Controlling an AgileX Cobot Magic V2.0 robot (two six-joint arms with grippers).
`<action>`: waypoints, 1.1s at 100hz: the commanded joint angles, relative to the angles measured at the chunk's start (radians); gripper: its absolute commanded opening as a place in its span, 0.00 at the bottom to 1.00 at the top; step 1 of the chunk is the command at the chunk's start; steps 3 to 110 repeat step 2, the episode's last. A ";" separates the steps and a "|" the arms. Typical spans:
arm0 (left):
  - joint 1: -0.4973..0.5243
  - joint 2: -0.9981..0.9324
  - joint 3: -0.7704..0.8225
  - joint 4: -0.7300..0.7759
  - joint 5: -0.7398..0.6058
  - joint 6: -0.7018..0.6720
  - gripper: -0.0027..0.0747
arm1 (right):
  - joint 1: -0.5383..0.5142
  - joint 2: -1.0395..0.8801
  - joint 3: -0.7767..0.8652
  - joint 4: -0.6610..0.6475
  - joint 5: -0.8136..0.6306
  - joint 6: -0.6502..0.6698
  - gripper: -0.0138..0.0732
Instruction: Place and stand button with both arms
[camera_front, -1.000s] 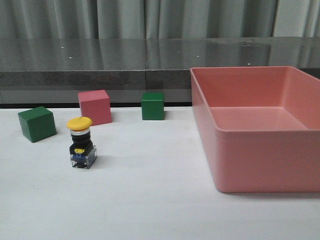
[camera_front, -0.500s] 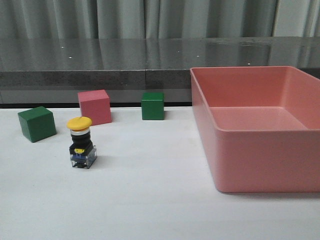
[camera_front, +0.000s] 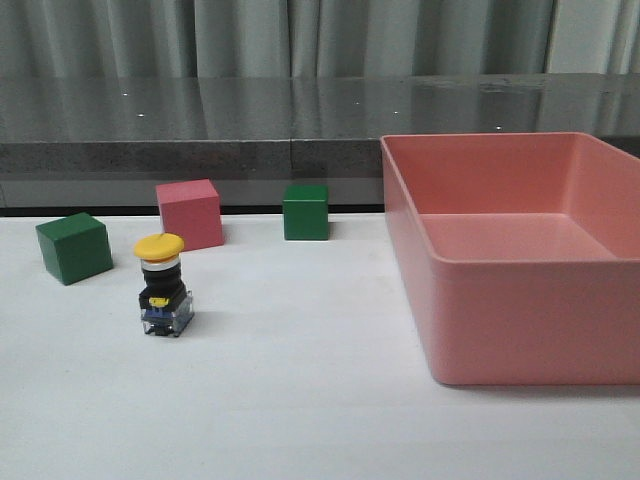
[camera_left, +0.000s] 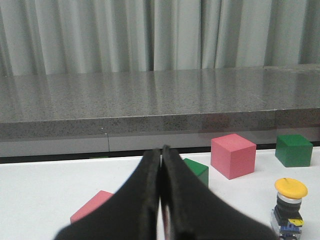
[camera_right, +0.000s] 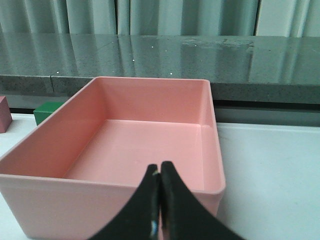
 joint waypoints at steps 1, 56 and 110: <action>0.005 -0.032 0.045 -0.001 -0.085 -0.007 0.01 | 0.001 -0.020 -0.015 -0.009 -0.086 0.001 0.09; 0.005 -0.032 0.045 -0.001 -0.085 -0.007 0.01 | 0.001 -0.020 -0.015 -0.009 -0.086 0.001 0.09; 0.005 -0.032 0.045 -0.001 -0.085 -0.007 0.01 | 0.001 -0.020 -0.015 -0.009 -0.086 0.001 0.09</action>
